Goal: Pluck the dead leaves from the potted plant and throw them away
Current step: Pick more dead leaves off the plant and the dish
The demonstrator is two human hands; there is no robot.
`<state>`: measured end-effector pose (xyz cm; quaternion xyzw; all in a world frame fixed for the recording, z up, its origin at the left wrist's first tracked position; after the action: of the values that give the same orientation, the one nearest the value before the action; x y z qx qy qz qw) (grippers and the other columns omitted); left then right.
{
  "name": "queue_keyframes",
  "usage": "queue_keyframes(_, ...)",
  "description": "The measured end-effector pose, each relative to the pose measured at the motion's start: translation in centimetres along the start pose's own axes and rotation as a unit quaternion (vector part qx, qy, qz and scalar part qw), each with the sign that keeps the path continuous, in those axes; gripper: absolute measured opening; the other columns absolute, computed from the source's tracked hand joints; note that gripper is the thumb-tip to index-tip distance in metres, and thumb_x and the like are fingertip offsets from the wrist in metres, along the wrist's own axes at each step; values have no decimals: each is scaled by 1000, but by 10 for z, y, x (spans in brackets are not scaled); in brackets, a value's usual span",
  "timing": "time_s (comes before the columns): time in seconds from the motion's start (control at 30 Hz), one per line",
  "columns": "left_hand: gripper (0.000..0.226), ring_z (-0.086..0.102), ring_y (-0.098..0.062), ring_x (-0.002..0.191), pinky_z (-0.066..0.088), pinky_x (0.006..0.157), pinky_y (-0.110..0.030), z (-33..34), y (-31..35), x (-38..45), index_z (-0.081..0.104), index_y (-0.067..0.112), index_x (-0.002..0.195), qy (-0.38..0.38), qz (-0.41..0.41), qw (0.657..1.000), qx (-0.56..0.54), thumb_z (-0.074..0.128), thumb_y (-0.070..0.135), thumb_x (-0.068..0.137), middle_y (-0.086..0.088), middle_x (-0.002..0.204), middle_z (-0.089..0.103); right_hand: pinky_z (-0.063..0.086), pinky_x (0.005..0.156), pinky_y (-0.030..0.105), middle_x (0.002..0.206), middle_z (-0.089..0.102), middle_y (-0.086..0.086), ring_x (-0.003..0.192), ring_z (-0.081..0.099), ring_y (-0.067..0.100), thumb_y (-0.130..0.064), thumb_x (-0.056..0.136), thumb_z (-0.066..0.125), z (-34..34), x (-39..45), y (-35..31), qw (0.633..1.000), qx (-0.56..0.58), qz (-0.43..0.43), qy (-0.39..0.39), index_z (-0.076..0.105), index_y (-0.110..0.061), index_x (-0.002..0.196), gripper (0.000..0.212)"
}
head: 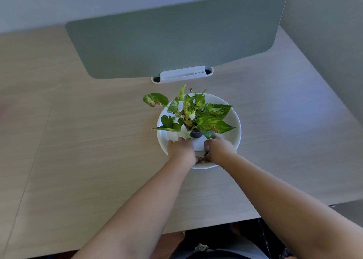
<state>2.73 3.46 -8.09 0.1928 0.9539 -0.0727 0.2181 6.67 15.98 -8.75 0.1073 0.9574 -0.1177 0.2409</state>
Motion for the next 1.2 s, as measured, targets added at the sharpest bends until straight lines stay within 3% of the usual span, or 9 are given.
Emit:
queue_keyframes(0.23,28,57,-28,109,43,86,-33,-6,-14,3,61,14,115,-29,23,998,-47,58,22,89,-7,119,59,50,72,31,105,56,3,98,61,26,-15,87,55,3,3,9,999,1,-30,-32,69,-21,101,20)
queue_keyframes(0.33,27,59,-27,106,46,84,-34,-6,-17,2,63,17,112,-28,22,996,-78,59,28,87,-4,117,61,50,69,32,101,54,4,92,62,27,-27,86,60,0,1,8,999,4,-27,-18,68,-18,94,15)
queue_keyframes(0.4,35,59,-26,101,45,79,-33,-6,-13,0,63,18,108,-25,22,996,-83,64,41,81,-3,111,58,50,68,32,103,52,3,88,62,27,-35,81,66,-2,-1,5,1000,11,-15,-20,66,-18,96,23)
queue_keyframes(0.47,41,60,-26,99,46,77,-33,-3,-9,-1,64,19,107,-29,23,997,-74,68,46,77,-4,109,56,52,72,33,107,51,3,90,62,28,-29,80,67,-2,0,0,999,-4,-10,-35,65,-18,101,24)
queue_keyframes(0.63,32,61,-29,105,52,82,-35,-4,-10,4,66,17,113,-55,33,997,-42,68,17,81,-7,117,58,45,63,28,81,57,1,75,55,23,-16,86,57,-2,3,-6,995,-65,-37,-66,70,-12,92,15)
queue_keyframes(0.7,32,61,-30,106,53,84,-35,-5,-12,6,68,14,112,-59,46,997,-37,63,7,82,-8,118,60,49,68,29,89,62,1,81,58,23,-17,88,57,-3,2,-4,995,-58,-44,-64,71,-14,94,15)
queue_keyframes(0.87,28,63,-29,103,51,80,-33,-8,-19,7,71,8,106,-59,78,994,-51,55,1,84,-10,114,65,53,81,31,103,71,2,94,65,23,-20,88,55,-4,-2,1,997,14,-47,-55,73,-13,100,23)
queue_keyframes(1.1,29,67,-22,92,51,70,-24,-10,-32,8,77,14,86,-81,115,978,-156,56,-4,77,-4,103,72,47,74,27,88,64,2,83,57,18,-18,78,69,-10,0,9,994,96,-26,-44,72,-11,96,19)
queue_keyframes(1.2,22,63,-11,75,51,61,-21,-11,-37,6,76,14,83,-67,109,965,-229,62,-2,76,4,85,71,45,65,19,79,66,-7,75,57,11,-14,73,72,-14,-2,14,985,173,-2,5,73,-10,83,11)
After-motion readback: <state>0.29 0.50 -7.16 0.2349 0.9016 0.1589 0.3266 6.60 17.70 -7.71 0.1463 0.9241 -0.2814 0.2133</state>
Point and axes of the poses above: each hand's wrist, its own x-axis towards the middle knuckle, its own z-axis out of the palm, y = z × x, the point moved 3 cm from there along x, towards the middle knuckle
